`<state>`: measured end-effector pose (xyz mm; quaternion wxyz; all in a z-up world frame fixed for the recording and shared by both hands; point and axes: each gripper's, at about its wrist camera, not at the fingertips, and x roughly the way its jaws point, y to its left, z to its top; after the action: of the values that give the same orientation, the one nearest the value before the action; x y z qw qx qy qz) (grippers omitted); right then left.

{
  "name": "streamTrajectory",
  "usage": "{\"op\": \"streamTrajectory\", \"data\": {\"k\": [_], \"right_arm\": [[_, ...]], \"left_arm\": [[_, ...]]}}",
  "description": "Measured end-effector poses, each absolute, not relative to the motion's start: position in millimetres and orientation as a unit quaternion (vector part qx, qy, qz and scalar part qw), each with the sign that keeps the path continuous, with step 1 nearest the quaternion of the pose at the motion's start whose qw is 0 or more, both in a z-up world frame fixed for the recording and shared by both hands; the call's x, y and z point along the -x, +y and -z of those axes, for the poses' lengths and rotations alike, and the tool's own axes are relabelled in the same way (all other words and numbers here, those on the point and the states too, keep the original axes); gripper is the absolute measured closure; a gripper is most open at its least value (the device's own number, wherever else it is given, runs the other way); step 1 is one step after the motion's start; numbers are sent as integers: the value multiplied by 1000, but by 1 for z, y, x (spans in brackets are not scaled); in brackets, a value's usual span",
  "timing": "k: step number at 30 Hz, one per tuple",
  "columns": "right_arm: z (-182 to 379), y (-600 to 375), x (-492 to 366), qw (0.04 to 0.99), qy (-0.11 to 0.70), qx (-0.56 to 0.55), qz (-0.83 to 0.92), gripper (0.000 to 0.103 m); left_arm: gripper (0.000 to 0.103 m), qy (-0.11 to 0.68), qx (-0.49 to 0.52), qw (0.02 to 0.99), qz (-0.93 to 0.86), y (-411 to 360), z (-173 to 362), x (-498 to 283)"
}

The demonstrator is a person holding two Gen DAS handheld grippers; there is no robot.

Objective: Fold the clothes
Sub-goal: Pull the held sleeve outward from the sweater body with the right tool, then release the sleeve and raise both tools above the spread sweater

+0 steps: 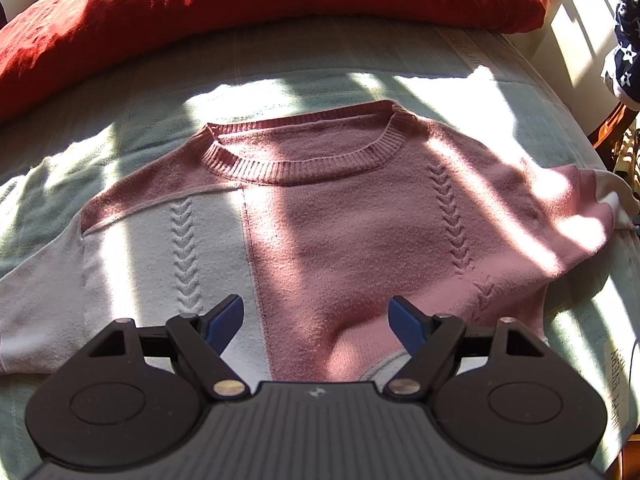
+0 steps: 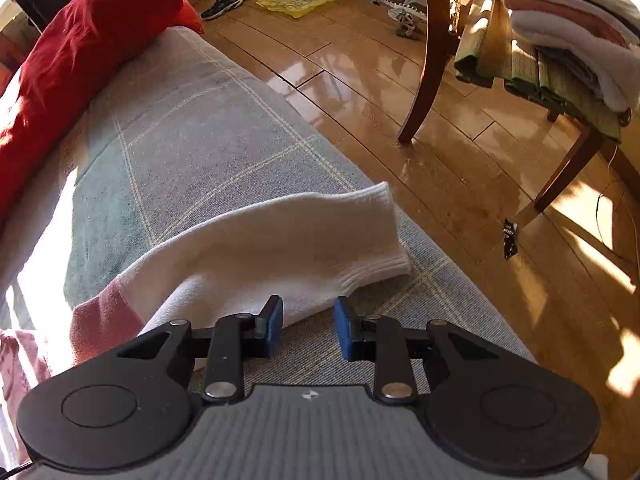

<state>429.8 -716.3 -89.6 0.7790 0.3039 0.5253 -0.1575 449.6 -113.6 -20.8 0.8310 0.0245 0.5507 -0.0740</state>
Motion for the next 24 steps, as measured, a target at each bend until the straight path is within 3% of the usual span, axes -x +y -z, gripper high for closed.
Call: {"op": "streamTrajectory", "data": {"k": [5, 8, 9, 11, 12, 19, 24], "right_arm": [[127, -729, -417, 748, 466, -442, 168, 67], [132, -732, -417, 743, 444, -468, 179, 69], [130, -732, -417, 745, 441, -466, 181, 72], [123, -731, -418, 757, 441, -444, 186, 92], [119, -731, -416, 761, 439, -438, 189, 95], [95, -729, -403, 767, 472, -364, 237, 96], [70, -696, -409, 793, 493, -260, 247, 88]], "left_arm": [[24, 553, -29, 828, 82, -122, 22, -448], [24, 554, -34, 827, 83, -127, 24, -447], [24, 555, -33, 827, 83, -128, 24, -447], [24, 555, -29, 828, 82, -130, 24, -447], [24, 553, -29, 828, 83, -131, 23, -447], [24, 552, -28, 830, 80, -128, 24, -444], [24, 552, -26, 830, 76, -124, 25, -440]]}}
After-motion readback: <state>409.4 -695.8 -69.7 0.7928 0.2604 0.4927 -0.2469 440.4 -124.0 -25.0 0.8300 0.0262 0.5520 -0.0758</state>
